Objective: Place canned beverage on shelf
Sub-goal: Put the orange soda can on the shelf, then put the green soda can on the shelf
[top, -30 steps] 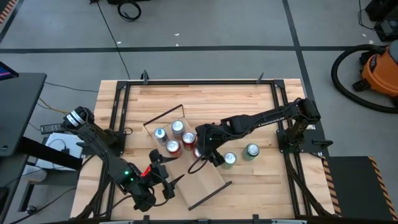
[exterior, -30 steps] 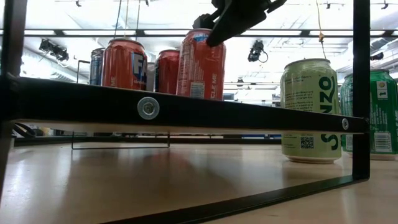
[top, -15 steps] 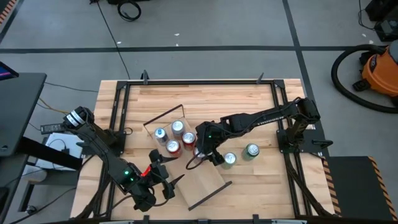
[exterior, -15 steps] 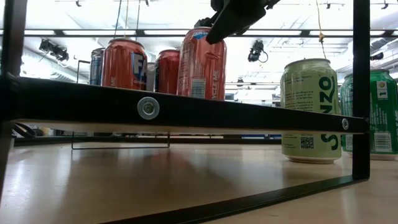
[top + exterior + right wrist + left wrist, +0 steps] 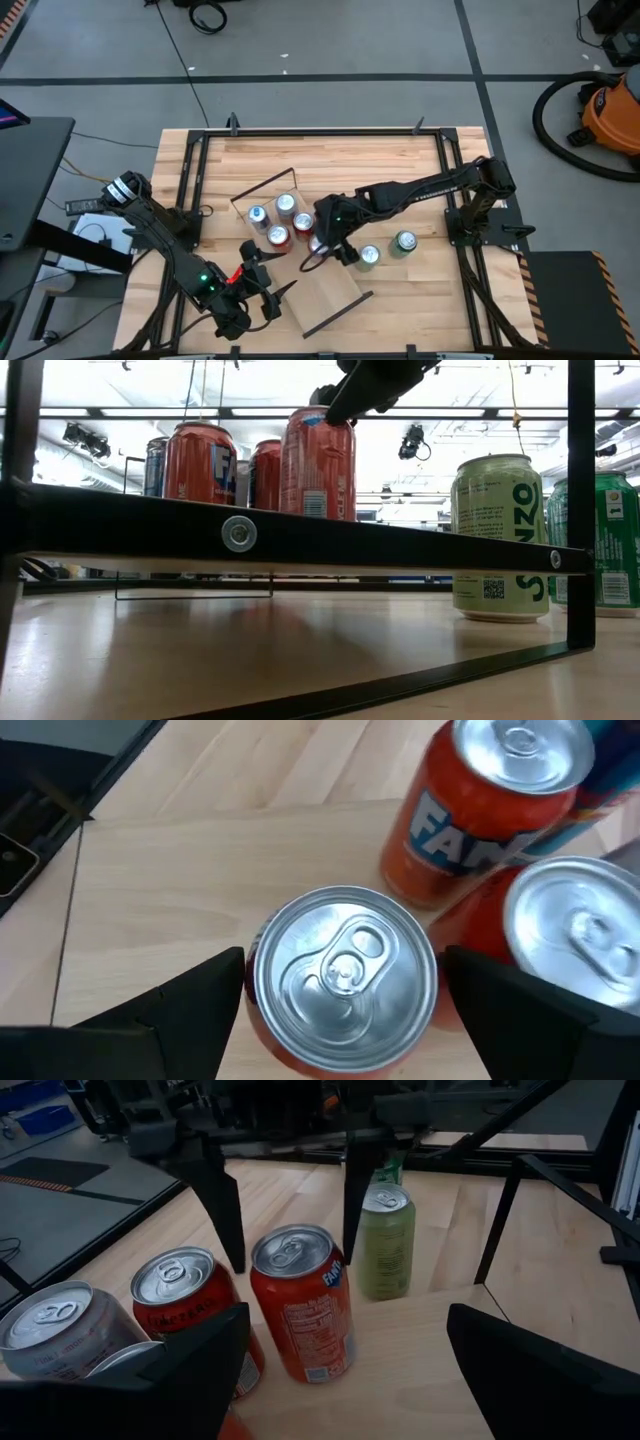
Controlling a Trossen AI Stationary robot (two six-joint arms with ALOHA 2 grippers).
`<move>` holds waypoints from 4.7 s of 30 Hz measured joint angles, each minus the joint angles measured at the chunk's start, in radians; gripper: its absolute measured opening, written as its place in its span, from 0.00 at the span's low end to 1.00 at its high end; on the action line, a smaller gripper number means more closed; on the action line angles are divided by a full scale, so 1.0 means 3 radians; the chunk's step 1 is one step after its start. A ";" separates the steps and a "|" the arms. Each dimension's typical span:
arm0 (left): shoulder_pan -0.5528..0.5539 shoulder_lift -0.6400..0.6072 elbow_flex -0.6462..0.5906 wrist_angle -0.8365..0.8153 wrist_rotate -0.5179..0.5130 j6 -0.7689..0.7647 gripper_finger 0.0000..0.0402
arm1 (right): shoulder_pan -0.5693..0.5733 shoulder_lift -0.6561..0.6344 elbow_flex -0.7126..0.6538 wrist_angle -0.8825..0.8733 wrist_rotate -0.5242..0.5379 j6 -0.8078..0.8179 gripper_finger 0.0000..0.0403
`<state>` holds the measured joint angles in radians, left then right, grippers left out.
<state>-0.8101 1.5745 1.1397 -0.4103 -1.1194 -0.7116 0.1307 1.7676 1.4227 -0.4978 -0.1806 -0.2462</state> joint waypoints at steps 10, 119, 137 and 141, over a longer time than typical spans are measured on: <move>0.0001 0.0001 0.0000 -0.0023 0.0048 0.0001 0.87 | 0.0082 -0.0243 0.0000 -0.0005 0.0200 0.0000 0.88; 0.0163 -0.0089 -0.0004 0.0029 0.0387 0.0153 0.87 | 0.0827 -0.1068 0.0006 -0.2623 0.0958 0.1655 0.82; 0.0666 -0.0177 0.0000 0.0704 0.1101 0.0610 0.87 | 0.0989 -0.0440 0.1238 -0.2901 0.1411 0.1003 0.82; 0.0717 -0.0143 0.0003 0.1063 0.1158 0.1005 0.87 | 0.0994 -0.0440 0.1241 -0.2631 0.1408 0.0852 0.82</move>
<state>-0.5951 1.5315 1.1404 -0.0914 -0.7722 -0.4100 0.4290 1.6356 1.7950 -1.2872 0.2417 0.0094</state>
